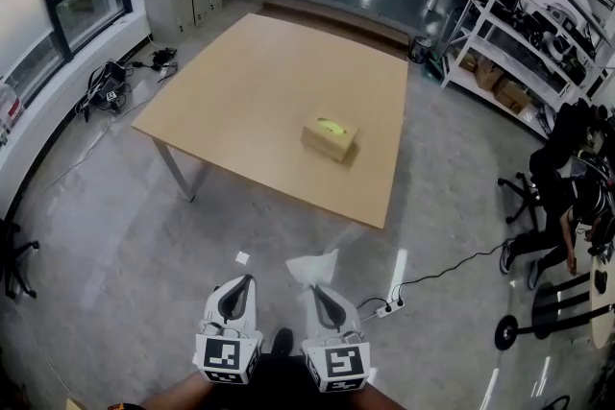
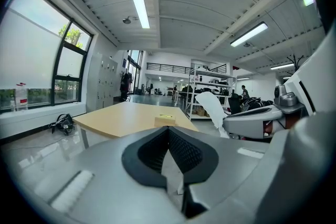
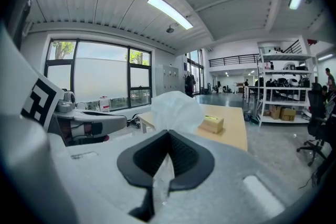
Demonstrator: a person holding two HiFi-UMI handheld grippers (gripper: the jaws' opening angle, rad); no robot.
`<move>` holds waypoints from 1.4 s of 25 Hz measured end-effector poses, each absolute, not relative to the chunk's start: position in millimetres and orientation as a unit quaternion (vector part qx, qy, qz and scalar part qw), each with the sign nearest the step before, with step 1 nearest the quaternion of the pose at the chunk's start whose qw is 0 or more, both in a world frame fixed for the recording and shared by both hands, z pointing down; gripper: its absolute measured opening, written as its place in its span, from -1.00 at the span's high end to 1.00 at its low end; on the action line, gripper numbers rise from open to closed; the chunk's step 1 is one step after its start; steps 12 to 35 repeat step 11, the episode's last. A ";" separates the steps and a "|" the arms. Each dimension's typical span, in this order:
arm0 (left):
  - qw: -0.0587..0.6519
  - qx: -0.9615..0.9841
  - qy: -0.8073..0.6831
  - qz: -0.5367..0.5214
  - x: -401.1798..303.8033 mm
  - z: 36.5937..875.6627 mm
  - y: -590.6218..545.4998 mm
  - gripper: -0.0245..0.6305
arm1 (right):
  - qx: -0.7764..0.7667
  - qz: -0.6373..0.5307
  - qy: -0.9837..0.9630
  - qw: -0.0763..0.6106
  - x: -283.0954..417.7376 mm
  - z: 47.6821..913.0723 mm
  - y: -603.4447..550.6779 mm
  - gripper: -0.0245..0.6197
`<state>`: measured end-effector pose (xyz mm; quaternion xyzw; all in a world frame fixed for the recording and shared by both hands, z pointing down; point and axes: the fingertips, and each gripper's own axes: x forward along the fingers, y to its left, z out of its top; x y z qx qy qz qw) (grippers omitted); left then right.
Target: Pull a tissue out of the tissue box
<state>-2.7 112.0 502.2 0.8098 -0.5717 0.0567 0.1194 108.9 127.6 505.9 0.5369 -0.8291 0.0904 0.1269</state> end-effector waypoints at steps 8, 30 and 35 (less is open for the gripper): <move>0.117 0.819 -0.560 0.056 6.4 498.4 101.6 0.87 | 0.544 0.088 -0.825 0.125 113.6 501.4 119.1 0.94; 0.117 0.820 -0.557 0.057 5.4 496.8 98.5 0.87 | 0.545 0.090 -0.824 0.126 112.1 500.3 117.3 0.94; 0.117 0.820 -0.557 0.057 5.4 496.8 98.5 0.87 | 0.545 0.090 -0.824 0.126 112.1 500.3 117.3 0.94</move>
